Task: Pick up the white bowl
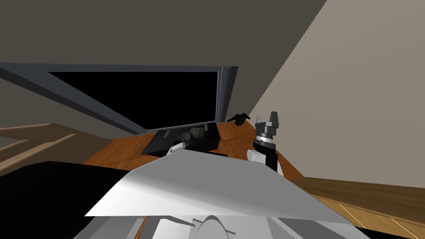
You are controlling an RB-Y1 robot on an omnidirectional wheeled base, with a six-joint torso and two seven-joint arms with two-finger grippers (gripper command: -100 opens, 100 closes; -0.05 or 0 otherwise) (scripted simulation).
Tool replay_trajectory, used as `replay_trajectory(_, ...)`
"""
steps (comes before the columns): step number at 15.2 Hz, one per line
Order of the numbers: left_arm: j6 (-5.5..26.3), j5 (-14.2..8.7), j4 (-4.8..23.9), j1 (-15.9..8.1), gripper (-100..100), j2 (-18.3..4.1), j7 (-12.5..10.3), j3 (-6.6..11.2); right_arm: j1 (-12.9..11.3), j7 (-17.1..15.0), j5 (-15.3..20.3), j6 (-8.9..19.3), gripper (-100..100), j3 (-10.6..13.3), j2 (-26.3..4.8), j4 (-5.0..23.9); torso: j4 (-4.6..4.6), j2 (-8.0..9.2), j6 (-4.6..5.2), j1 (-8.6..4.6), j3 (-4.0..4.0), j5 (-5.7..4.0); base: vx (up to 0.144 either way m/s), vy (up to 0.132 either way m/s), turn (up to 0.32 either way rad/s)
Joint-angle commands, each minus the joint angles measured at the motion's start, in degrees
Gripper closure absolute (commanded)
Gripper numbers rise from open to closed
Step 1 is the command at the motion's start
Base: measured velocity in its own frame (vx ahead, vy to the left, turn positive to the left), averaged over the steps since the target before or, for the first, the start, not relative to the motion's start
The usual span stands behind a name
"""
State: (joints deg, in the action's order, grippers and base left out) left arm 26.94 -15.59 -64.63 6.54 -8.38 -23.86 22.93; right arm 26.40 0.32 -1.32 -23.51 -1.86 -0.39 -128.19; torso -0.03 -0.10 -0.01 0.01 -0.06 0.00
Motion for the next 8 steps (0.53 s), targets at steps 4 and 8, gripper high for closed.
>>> replay_trajectory(4,-3.96,0.32,4.09,-0.91,-100,1.01,0.75,-0.62,0.0,0.0,0.0,0.0,0,0.0,0.0,0.0,0.01,0.03,0.0,-0.03,0.02,0.0,0.005,-0.007,0.019)
replay_trajectory(8,-4.89,0.34,5.12,-1.18,-100,1.16,0.92,-0.75,0.0,0.0,0.0,0.0,0,0.0,0.0,0.0,0.01,0.04,0.0,-0.03,0.02,-0.01,0.005,-0.007,0.019)
